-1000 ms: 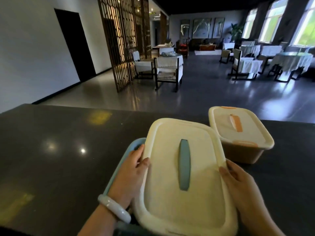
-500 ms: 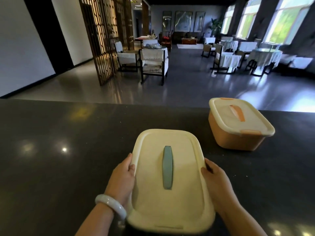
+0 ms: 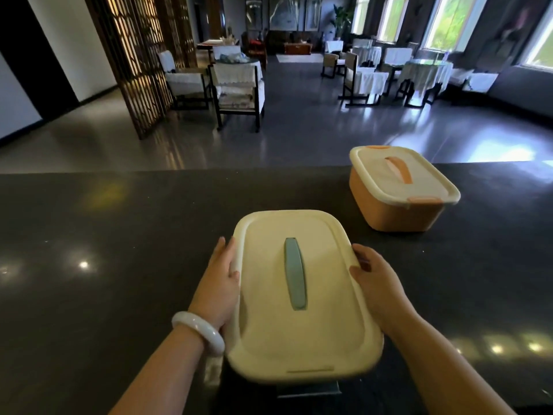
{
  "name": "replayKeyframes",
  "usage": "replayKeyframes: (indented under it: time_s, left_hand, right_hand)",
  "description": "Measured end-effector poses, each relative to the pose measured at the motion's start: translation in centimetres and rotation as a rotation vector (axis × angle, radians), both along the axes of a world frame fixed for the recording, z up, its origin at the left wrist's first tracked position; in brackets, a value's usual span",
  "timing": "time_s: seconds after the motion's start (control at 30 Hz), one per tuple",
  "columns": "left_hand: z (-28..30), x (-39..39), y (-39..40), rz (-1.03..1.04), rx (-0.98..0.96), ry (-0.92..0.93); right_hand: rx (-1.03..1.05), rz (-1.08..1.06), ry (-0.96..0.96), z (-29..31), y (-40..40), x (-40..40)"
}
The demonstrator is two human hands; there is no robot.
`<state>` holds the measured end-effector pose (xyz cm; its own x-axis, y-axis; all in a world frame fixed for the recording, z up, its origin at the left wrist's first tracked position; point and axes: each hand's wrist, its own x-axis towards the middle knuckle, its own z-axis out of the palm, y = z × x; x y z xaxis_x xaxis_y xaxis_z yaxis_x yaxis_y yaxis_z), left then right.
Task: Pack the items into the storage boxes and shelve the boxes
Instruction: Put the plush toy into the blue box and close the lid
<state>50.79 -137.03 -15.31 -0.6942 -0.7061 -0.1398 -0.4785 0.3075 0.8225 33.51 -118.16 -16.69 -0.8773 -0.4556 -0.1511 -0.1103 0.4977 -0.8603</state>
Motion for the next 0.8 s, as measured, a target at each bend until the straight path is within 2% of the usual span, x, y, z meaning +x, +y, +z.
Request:
replayKeyframes:
  time_s: [0.1,0.17,0.23,0.33,0.4,0.7,0.8]
  left_hand:
    - [0.3,0.5,0.9,-0.243,-0.275,0.026]
    - [0.0,1.0,1.7,-0.431,-0.434,-0.011]
    - [-0.8,1.8,2.5,-0.57,-0.602,-0.102]
    - [-2.0,2.7,3.3,-0.612,-0.778,-0.234]
    - [-2.3,2.8,3.4,-0.599,-0.822,-0.248]
    - [-2.1,2.7,3.4,-0.609,-0.814,-0.244]
    - [-2.2,2.7,3.3,-0.614,-0.81,-0.237]
  right_hand:
    - [0.077,0.02,0.192,0.6,0.6,1.1]
    - [0.118,0.108,0.308,1.4,1.3,2.4]
    - [0.172,0.348,0.38,2.1,2.3,4.3]
    - [0.364,0.808,0.474,1.8,3.5,6.9]
    - [0.494,0.936,0.586,0.9,4.2,7.7]
    - [0.475,0.914,0.859,-0.9,4.9,8.0]
    - [0.311,0.82,0.749,-0.4,5.2,8.0]
